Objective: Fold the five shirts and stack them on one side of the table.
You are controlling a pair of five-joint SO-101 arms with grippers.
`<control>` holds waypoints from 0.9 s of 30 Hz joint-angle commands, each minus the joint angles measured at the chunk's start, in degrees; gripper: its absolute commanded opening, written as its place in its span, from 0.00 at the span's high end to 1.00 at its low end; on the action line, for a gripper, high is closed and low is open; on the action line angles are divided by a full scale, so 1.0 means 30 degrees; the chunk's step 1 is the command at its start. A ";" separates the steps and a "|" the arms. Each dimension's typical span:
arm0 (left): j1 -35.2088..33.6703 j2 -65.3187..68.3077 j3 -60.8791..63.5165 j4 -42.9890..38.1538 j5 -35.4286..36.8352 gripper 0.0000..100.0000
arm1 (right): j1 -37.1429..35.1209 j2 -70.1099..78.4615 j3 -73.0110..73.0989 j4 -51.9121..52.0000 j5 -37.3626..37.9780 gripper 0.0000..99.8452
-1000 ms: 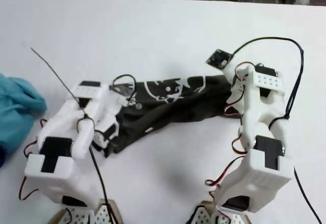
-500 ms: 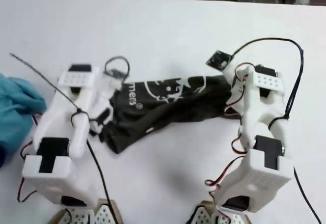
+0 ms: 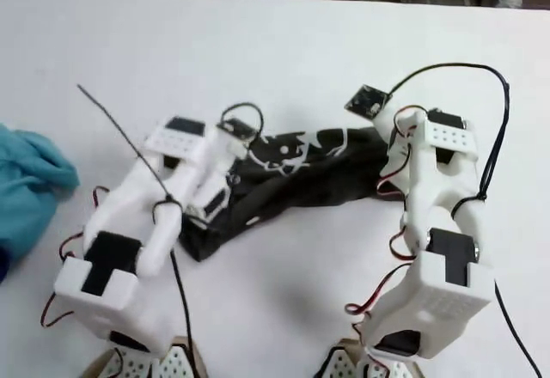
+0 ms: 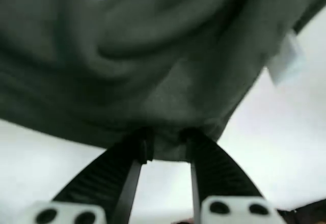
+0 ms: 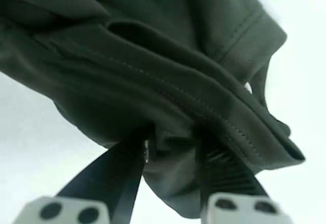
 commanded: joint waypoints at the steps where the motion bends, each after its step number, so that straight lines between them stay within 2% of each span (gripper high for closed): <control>1: -0.0117 -0.0674 0.1626 -0.1612 0.0088 0.86 | -0.0044 -0.0278 -0.0234 0.0103 0.0029 0.86; 6: -0.2227 -0.0674 0.2681 -0.2842 -0.0205 0.86 | 0.0015 -0.0278 -0.0234 0.0073 0.0029 0.86; 11: -0.4396 -0.0645 0.2681 -0.3810 -0.2667 0.86 | -0.0015 -0.0249 -0.0234 0.0161 0.0029 0.86; 17: -0.5773 -0.0645 0.2652 -0.3751 -0.4571 0.86 | 0.0015 -0.0103 -0.0088 0.0249 0.0029 0.86; 23: -0.6418 -0.0557 0.0777 -0.2637 -0.4923 0.86 | -0.0103 -0.0103 -0.0059 0.1949 0.0000 0.86; 27: -0.6476 0.1495 -0.2007 -0.0821 -0.4923 0.86 | -0.0015 -0.0249 -0.0059 0.2505 0.0000 0.86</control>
